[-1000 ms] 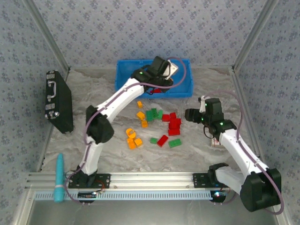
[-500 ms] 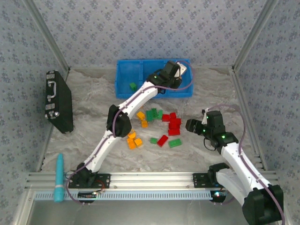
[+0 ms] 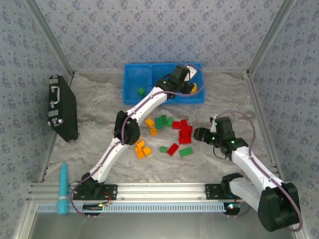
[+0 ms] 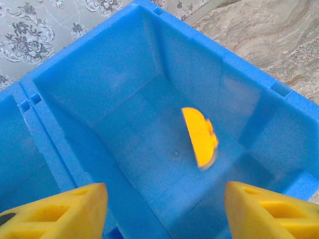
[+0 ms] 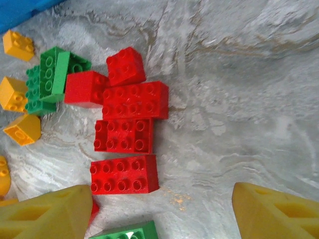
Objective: Sort the legos into containers by color
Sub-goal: Place the lego in the container, then pick up the lego from the center of the table.
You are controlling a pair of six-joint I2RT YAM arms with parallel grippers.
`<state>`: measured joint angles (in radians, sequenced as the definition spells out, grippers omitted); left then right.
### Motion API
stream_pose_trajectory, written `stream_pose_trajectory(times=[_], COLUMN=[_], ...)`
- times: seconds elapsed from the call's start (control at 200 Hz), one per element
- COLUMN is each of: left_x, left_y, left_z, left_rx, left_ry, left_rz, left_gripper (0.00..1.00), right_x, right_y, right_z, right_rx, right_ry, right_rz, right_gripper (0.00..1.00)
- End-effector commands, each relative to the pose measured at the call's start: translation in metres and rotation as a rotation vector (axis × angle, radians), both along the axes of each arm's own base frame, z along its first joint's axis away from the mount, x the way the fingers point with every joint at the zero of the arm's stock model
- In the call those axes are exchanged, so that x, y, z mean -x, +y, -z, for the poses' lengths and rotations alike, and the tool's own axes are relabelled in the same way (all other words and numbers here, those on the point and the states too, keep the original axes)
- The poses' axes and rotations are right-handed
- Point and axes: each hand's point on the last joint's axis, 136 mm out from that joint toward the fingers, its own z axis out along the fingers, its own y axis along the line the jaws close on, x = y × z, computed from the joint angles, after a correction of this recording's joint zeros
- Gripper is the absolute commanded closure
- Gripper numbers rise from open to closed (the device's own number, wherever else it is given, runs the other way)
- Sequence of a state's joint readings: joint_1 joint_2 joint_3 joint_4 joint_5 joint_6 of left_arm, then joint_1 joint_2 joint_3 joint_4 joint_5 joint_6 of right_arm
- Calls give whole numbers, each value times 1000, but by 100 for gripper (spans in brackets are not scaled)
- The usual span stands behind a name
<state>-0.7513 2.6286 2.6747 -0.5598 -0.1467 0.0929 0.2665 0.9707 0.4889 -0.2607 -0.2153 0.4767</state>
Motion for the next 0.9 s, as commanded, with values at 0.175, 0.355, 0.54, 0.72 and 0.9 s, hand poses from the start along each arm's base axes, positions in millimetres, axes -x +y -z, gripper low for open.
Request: stream_pose_trajectory(times=[0.175, 0.355, 0.54, 0.72, 0.9], left_x=[38, 69, 99, 131, 159], left_y=[68, 128, 217, 287, 335], left_z=[-158, -186, -188, -176, -160], left_rx=[-16, -24, -24, 5, 50], left_ry=[-136, -191, -233, -194, -172], left_rz=[11, -36, -180, -302, -395], left_gripper=[37, 28, 17, 15, 12], right_x=[1, 0, -6, -11, -11], right_y=[39, 53, 65, 75, 75], right_z=[7, 27, 40, 55, 69], right_rx=[-3, 113, 188, 268, 373], right_ry=[63, 119, 157, 205, 262], right_rz=[-125, -164, -187, -230, -236], right_gripper=[22, 6, 1, 3, 7])
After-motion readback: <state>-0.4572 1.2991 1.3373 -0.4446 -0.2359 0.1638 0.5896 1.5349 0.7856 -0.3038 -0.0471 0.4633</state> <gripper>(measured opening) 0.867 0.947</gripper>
